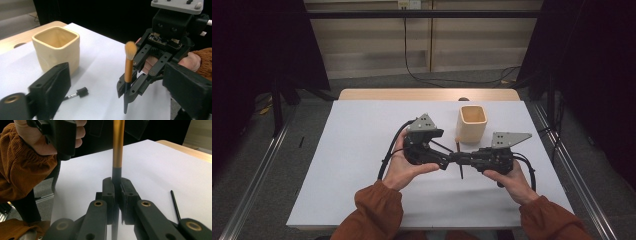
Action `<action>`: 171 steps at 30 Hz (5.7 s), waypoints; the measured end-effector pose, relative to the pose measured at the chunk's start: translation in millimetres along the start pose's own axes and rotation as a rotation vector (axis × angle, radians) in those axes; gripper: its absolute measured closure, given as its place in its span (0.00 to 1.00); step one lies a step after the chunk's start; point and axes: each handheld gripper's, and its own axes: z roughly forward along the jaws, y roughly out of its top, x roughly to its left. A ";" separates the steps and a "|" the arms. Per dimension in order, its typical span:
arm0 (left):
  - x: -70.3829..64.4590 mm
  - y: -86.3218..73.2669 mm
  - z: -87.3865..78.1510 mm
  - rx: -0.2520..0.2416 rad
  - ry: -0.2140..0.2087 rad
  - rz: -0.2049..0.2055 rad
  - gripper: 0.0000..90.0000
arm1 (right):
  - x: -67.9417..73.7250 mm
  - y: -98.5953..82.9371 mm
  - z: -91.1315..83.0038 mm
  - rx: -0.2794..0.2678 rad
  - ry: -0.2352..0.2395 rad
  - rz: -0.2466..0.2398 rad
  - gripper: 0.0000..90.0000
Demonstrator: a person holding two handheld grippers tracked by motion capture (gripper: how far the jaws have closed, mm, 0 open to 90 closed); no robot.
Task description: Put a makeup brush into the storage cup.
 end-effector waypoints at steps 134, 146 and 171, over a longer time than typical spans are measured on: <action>19.7 -152.1 -133.9 -0.173 0.429 -0.057 0.02 | -110.6 78.1 -31.8 -0.130 -0.362 0.069 0.93; 22.3 -153.4 -134.5 -0.180 0.412 -0.072 0.03 | -124.2 68.1 -21.4 -0.110 -0.404 0.077 0.92; 22.4 -152.2 -131.9 -0.157 0.453 -0.058 0.03 | -129.4 40.5 -10.4 -0.055 -0.407 0.102 0.92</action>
